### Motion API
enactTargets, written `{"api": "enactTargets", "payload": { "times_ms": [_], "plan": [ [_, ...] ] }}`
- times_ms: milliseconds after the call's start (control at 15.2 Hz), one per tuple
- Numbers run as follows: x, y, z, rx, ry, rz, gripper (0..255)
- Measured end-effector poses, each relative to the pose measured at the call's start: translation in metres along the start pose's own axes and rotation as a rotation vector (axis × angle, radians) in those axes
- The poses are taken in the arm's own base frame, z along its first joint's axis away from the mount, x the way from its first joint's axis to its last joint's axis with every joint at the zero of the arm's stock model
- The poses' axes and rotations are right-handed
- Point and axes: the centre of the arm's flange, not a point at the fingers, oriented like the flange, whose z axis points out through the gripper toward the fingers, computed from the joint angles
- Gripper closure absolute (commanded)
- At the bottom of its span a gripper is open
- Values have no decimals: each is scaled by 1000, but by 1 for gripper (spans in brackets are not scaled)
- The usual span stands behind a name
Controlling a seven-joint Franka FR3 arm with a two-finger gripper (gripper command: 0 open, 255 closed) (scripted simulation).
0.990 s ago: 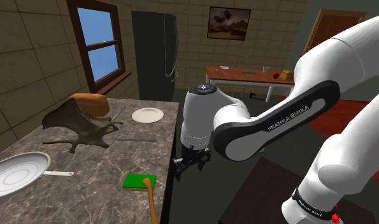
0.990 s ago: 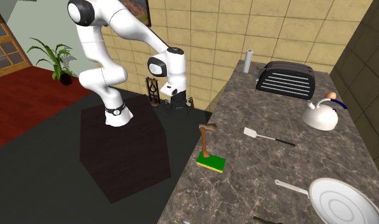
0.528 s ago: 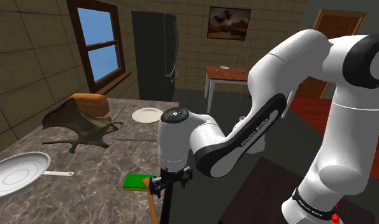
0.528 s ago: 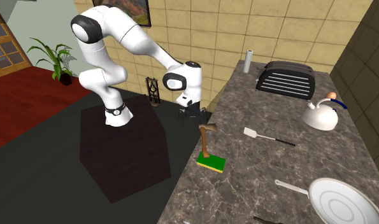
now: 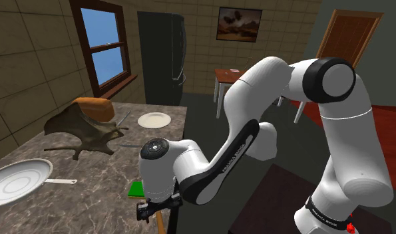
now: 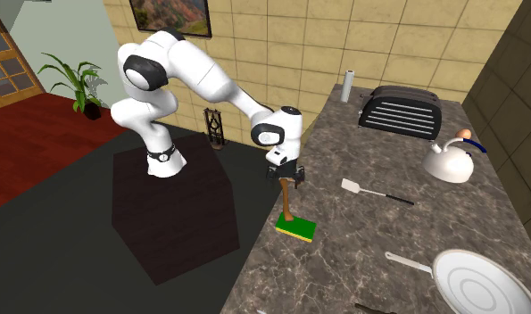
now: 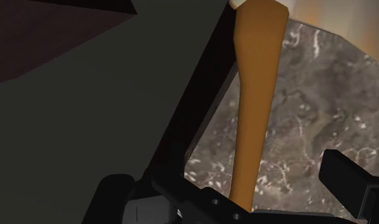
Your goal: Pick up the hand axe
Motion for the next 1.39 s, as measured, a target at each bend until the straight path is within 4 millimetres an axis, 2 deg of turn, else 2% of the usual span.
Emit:
{"api": "enactTargets", "payload": {
  "times_ms": [462,528,1188,1386],
  "plan": [
    [-1,-4,33,-2,1,3,0],
    [-2,-4,34,-2,1,3,255],
    [-2,-4,35,-1,2,3,255],
    [-1,-3,24,-2,2,3,255]
  ]
}}
